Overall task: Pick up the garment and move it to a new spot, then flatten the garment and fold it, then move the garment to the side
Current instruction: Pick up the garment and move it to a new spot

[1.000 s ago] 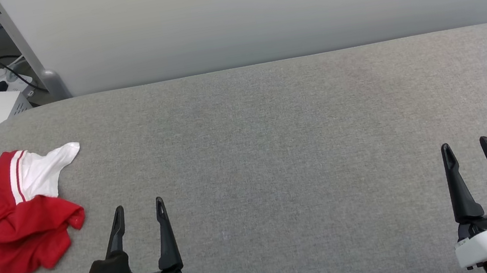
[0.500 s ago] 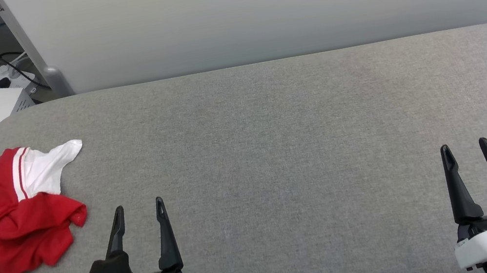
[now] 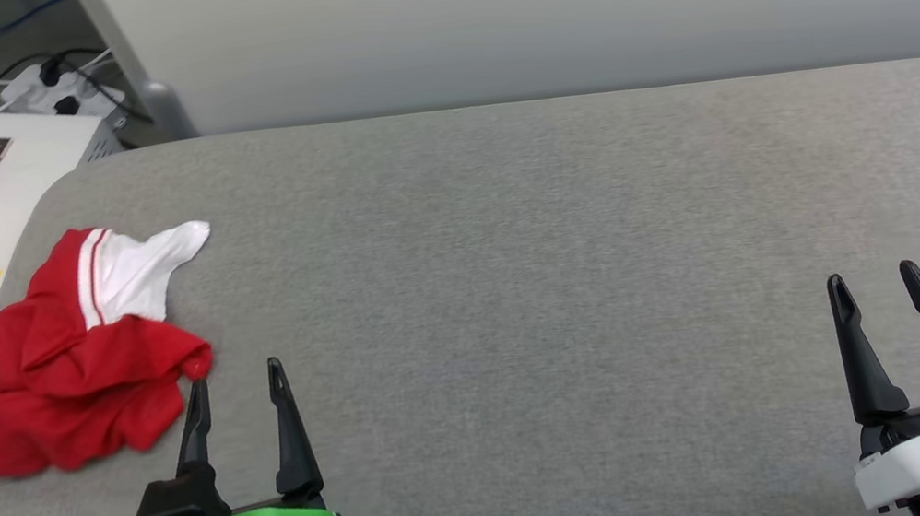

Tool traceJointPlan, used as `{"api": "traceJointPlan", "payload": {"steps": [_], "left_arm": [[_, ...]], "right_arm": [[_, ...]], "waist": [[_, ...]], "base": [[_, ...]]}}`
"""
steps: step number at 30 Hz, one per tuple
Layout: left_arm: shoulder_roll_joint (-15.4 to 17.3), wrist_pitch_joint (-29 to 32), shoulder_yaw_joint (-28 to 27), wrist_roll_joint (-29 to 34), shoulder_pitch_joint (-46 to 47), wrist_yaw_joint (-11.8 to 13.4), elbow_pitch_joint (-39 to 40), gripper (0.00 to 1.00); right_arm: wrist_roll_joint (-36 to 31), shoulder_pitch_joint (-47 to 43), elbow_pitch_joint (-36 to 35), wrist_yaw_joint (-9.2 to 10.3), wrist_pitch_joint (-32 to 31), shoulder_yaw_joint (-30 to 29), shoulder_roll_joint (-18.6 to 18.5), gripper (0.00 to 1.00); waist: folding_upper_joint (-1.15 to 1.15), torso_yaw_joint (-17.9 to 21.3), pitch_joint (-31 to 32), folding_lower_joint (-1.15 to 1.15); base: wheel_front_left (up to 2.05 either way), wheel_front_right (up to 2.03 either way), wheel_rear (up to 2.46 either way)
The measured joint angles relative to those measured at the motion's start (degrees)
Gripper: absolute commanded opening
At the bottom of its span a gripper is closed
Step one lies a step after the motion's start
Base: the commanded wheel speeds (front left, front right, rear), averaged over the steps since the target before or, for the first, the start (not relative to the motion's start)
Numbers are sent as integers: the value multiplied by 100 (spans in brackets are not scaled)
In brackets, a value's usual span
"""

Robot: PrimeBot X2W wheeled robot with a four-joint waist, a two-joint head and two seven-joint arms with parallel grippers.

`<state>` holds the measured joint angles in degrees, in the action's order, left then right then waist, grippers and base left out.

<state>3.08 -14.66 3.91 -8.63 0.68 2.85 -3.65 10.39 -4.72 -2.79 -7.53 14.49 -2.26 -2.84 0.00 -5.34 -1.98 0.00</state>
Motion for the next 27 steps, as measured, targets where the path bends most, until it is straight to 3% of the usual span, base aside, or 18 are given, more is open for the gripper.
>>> {"api": "traceJointPlan", "payload": {"steps": [27], "left_arm": [[-3,-1,-388,-274,91,94,-54,100]], "right_arm": [[-183,113,-94,0,0,145,5,100]], "waist": [[0,-1941,-318,0]], "base": [[0,0,0]]}}
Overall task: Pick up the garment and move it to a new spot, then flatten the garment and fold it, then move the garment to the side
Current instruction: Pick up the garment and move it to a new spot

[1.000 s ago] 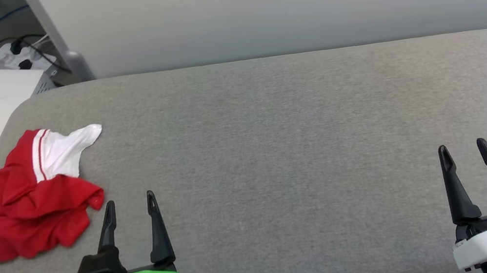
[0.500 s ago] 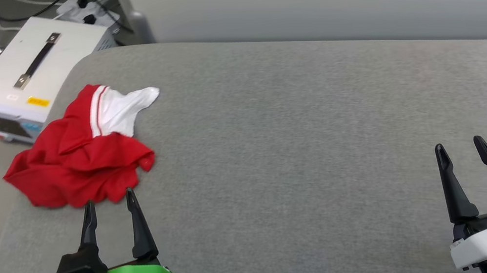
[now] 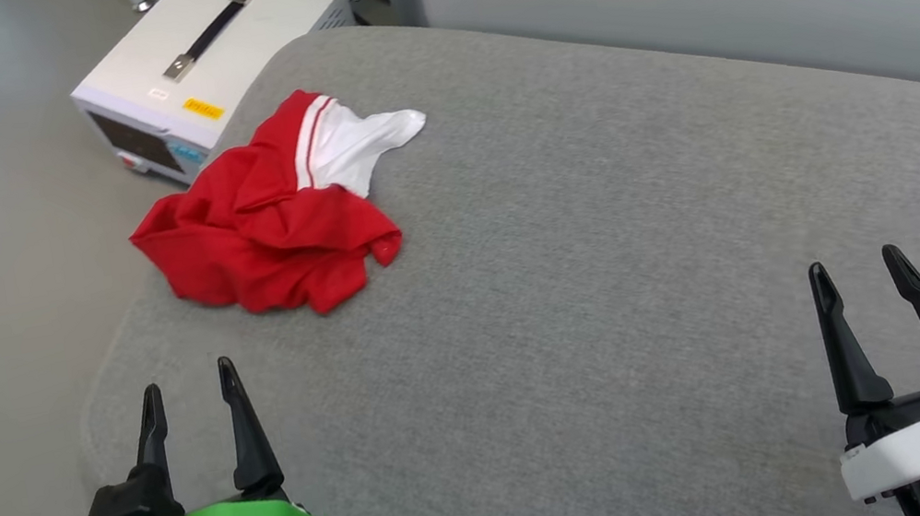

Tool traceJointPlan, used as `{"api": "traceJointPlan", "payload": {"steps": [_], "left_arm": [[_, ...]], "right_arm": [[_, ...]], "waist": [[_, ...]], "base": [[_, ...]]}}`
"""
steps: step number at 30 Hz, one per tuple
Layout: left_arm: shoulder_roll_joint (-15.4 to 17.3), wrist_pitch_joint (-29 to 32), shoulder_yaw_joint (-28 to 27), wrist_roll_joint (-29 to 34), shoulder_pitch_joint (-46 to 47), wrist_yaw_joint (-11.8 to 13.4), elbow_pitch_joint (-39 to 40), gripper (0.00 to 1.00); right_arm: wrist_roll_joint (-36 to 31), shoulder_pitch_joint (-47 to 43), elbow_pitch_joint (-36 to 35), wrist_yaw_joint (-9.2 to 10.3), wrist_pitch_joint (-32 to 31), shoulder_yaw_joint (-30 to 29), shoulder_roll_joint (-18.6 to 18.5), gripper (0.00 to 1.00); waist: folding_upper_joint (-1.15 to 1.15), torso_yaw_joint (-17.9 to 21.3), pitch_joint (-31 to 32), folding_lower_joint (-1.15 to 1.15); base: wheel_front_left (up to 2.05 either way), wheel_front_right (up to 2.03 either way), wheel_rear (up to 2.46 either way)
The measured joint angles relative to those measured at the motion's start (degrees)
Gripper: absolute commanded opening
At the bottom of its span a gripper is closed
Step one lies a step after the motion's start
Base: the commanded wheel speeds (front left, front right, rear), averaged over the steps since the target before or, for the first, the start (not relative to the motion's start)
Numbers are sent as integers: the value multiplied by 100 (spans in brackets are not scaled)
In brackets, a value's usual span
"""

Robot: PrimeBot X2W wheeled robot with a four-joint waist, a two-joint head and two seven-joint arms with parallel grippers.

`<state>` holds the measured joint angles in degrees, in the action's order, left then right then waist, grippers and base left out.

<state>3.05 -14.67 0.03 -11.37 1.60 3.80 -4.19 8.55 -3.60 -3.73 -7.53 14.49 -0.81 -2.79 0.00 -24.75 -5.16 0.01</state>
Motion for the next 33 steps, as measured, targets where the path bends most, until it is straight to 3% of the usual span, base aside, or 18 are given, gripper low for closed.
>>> {"api": "traceJointPlan", "payload": {"steps": [9,15,20,28,33], "left_arm": [[0,0,-74,-41,1,-18,-98,100],[2,1,-411,136,535,-422,-227,100],[205,0,-884,193,1452,-765,-458,100],[990,-3,-1139,-20,3111,-1071,-1027,100],[1722,-10,-560,-633,3889,-1111,-1569,100]], "right_arm": [[-19,26,4,0,0,59,1,100],[-104,83,-20,0,0,115,2,100],[-308,318,-87,0,0,129,3,100],[-533,661,-178,0,0,135,2,100],[-649,850,-246,0,0,153,3,100]], "waist": [[0,-255,-71,-1],[0,-149,-166,0],[0,8,-383,-1],[0,292,-914,-1],[0,496,-1278,0]], "base": [[0,0,0],[0,0,0],[0,0,0],[0,0,0],[0,0,0]]}}
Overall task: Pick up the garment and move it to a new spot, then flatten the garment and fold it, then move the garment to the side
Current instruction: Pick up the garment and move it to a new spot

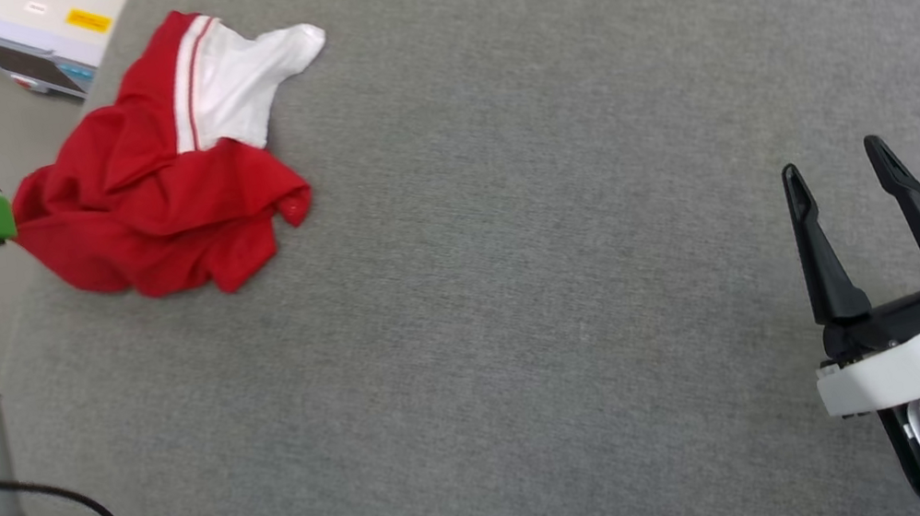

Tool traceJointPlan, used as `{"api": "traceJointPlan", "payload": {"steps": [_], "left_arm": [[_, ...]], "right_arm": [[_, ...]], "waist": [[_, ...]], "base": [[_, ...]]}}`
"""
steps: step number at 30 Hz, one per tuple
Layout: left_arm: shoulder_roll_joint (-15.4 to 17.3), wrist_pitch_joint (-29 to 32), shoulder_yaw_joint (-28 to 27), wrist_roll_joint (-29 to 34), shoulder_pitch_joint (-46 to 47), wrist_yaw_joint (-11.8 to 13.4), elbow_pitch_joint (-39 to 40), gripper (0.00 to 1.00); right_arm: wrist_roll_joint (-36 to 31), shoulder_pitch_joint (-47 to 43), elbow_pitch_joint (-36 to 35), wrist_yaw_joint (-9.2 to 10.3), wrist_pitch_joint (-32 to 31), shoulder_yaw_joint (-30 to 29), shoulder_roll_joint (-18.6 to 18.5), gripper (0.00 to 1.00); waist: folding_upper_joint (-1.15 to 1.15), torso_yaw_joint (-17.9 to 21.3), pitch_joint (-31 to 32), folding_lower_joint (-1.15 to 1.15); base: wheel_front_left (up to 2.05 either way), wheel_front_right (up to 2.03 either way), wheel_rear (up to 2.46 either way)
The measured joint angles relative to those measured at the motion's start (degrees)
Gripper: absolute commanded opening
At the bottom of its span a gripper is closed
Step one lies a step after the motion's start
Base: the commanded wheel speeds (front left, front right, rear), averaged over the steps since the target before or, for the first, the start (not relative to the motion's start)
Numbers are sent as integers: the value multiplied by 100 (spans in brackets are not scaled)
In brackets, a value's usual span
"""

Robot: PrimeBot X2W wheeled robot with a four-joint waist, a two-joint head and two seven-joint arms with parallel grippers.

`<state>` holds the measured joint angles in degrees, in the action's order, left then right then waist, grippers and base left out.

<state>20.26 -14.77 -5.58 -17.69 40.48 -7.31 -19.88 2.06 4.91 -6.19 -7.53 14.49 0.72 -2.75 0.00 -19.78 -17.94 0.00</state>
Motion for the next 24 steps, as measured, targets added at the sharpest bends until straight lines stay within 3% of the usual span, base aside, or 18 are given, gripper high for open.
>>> {"api": "traceJointPlan", "payload": {"steps": [5,10,18,24], "left_arm": [[946,489,1154,-893,708,-1,-433,100],[1669,1528,2183,-1761,1310,-1,-564,100],[2256,3856,3298,-3121,1881,-1,-803,100],[2561,5102,4056,-3586,1970,-1,-827,100]], "right_arm": [[-64,124,-83,0,0,-40,2,100],[-91,223,-151,0,0,-80,3,100],[-110,313,-207,0,0,-98,3,100],[-143,386,-263,0,0,-104,2,100]], "waist": [[0,206,-314,0],[0,381,-578,1],[0,626,-942,0],[0,776,-1181,0]], "base": [[0,0,0],[0,0,0],[0,0,0],[0,0,0]]}}
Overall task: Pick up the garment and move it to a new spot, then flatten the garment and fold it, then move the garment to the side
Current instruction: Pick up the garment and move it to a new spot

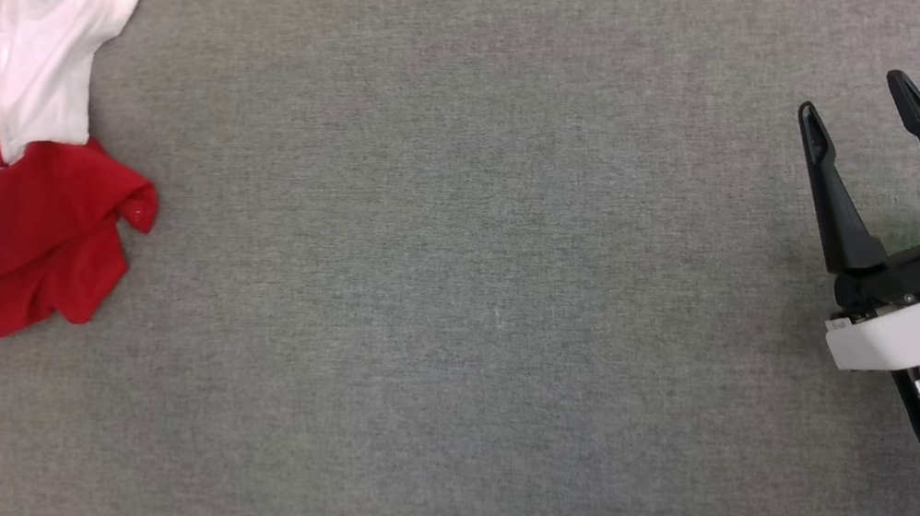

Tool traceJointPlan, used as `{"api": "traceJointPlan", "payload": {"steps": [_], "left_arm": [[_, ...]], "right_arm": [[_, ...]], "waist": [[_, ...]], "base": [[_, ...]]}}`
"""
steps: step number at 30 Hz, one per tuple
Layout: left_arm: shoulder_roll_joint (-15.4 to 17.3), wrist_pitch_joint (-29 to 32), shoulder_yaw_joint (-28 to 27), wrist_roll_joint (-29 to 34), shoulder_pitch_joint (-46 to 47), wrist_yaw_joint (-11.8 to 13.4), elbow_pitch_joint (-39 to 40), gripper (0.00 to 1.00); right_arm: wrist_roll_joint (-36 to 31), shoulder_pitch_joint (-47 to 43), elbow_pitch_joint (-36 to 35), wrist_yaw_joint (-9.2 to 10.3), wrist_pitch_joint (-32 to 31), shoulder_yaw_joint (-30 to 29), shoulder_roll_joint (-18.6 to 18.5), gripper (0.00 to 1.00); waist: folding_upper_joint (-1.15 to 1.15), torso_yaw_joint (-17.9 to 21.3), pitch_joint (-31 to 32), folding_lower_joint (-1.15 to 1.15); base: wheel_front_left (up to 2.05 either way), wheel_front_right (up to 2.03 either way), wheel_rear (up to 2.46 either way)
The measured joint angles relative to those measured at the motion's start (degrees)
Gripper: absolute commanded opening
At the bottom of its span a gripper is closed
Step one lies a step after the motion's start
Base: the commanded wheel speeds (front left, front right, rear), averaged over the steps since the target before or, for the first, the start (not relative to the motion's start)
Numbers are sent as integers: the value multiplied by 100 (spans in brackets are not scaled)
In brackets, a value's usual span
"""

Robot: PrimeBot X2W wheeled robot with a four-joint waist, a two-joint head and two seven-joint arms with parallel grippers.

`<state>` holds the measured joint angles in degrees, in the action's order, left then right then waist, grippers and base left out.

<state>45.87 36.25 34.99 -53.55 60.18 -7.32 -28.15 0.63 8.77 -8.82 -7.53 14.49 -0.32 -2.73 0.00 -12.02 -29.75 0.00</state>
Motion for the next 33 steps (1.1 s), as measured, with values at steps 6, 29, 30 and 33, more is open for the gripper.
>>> {"api": "traceJointPlan", "payload": {"steps": [6,29,30,33], "left_arm": [[59,467,537,-167,15,-1,-368,100],[-233,-328,1590,-336,168,-4,-1020,0],[-229,-434,1610,-354,170,-3,-916,0],[-135,-767,1771,-338,246,-3,-427,0]], "right_arm": [[-4,112,-25,0,0,11,1,100],[69,232,104,0,0,57,-1,100],[88,221,115,0,-1,64,-1,100],[176,155,153,0,0,68,-1,100]], "waist": [[0,128,-226,0],[0,251,-159,0],[0,242,-105,0],[0,215,109,0]], "base": [[0,0,0],[0,0,0],[0,0,0],[0,0,0]]}}
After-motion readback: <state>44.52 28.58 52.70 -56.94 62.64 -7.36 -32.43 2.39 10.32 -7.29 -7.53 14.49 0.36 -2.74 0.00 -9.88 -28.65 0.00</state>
